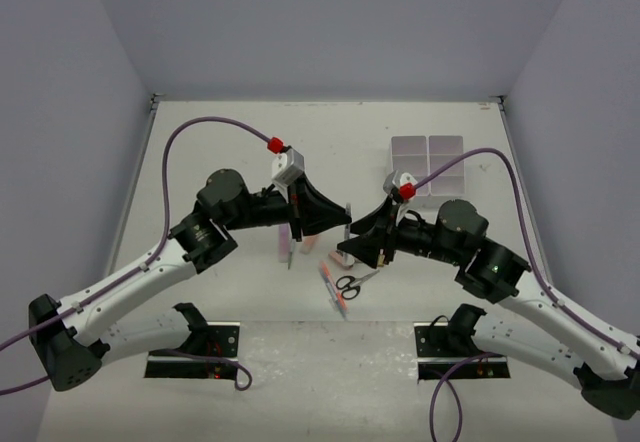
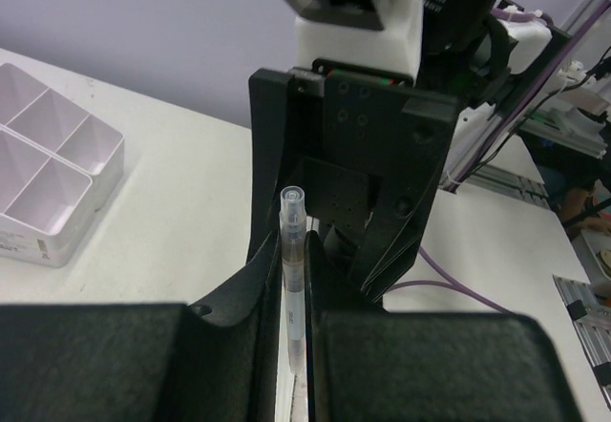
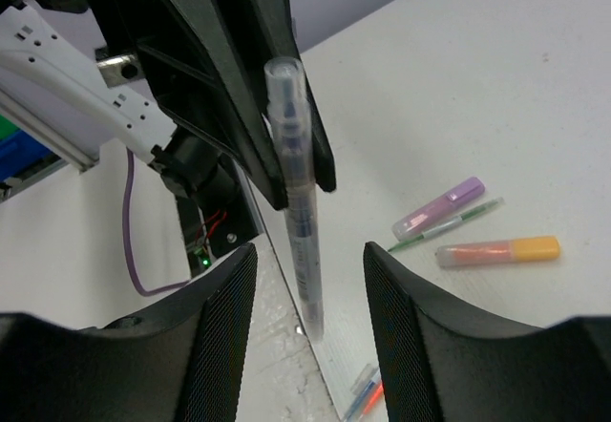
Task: Sort the stationery into containers
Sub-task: Close the pen cap on the pen.
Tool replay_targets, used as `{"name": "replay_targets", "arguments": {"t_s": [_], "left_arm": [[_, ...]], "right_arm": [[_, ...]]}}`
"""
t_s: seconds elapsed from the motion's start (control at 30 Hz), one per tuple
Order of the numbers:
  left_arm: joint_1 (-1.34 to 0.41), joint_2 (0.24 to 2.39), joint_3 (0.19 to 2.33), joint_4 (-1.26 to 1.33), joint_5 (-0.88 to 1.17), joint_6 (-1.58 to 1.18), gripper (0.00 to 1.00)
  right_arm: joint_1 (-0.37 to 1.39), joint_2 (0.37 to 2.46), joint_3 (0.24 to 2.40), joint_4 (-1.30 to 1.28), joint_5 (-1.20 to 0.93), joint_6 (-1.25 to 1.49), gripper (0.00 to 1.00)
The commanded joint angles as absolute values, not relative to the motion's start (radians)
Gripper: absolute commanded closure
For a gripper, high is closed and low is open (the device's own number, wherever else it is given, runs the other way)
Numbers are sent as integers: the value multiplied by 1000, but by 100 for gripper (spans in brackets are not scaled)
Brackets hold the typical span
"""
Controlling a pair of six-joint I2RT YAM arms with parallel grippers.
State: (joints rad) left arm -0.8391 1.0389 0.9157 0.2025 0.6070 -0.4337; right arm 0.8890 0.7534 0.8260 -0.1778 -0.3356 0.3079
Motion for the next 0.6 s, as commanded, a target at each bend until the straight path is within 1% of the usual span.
{"name": "replay_targets", "arguments": {"t_s": [0.0, 0.07, 0.17, 0.2, 0.23, 0.3, 0.37, 0.43, 0.57], "left_arm": [[-842, 1003, 942, 274, 595, -462, 100], [-842, 995, 938, 285, 583, -464, 100], [-842, 987, 913, 333, 588, -492, 100], [-843, 987, 903, 344, 592, -501, 100], [-844, 986, 897, 354, 597, -512, 100], [-842, 982, 884, 372, 596, -518, 100], [-844, 979, 881, 372, 595, -515, 100], [-842, 975, 884, 353, 584, -506, 100], [-842, 966, 893, 325, 573, -484, 100]], "right_arm": [[887, 773, 792, -95, -368, 331, 48], [888, 783, 786, -74, -378, 338, 50], [888, 796, 785, -37, -393, 345, 59], [888, 796, 785, -24, -394, 348, 64], [888, 796, 786, -9, -398, 350, 72], [888, 800, 796, -6, -404, 351, 83], [888, 804, 804, -6, -416, 345, 98], [888, 807, 809, -7, -419, 340, 100], [888, 795, 796, -6, -424, 339, 100]]}}
